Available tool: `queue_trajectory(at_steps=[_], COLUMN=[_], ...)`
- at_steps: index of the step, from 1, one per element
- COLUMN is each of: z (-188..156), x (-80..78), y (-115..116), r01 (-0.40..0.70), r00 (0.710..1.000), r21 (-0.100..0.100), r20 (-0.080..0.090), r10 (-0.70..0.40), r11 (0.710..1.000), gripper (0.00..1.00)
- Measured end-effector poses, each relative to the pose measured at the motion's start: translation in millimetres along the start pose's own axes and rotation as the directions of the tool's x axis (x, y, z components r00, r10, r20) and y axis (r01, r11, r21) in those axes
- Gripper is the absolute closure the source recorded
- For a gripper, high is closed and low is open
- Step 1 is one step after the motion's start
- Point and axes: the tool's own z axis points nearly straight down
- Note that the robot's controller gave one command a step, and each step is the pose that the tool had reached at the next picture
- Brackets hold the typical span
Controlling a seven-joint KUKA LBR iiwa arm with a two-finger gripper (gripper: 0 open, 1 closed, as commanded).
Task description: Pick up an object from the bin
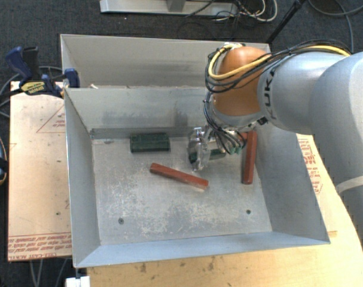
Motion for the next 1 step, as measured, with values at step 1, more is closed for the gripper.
queue_trajectory(at_steps=[1], z=[-175.5], x=[2.6], y=[9.6], r01=[0.051], r00=[0.999], r21=[0.001], r20=[0.006], r10=[-0.051], r11=[0.999], gripper=[1.00])
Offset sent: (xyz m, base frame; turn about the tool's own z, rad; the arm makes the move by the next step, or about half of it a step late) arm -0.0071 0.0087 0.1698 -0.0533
